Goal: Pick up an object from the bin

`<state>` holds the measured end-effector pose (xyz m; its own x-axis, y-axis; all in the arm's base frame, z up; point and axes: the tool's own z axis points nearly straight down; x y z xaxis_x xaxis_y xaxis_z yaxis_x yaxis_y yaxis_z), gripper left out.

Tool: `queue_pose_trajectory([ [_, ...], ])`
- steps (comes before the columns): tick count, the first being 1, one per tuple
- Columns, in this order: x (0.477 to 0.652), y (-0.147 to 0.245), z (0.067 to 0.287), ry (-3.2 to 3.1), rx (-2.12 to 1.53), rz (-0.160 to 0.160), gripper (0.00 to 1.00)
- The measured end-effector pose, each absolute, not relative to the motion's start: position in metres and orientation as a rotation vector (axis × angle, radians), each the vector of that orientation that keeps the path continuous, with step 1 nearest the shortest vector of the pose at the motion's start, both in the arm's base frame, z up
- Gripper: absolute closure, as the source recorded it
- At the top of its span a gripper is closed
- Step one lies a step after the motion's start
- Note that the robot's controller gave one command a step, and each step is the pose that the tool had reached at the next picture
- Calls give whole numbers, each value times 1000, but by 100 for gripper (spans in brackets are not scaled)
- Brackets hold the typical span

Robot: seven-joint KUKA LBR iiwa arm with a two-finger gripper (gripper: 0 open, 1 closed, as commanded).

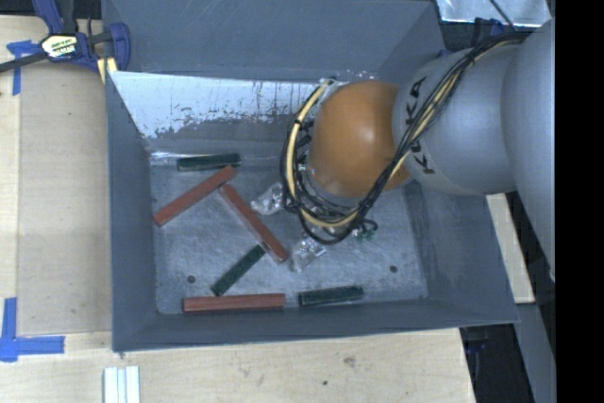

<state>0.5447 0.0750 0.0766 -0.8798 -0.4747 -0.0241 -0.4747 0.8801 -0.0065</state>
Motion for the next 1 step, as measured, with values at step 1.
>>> queue_pose_trajectory([
  [1, 546, 76, 79, 3015, -762, 1, 100],
])
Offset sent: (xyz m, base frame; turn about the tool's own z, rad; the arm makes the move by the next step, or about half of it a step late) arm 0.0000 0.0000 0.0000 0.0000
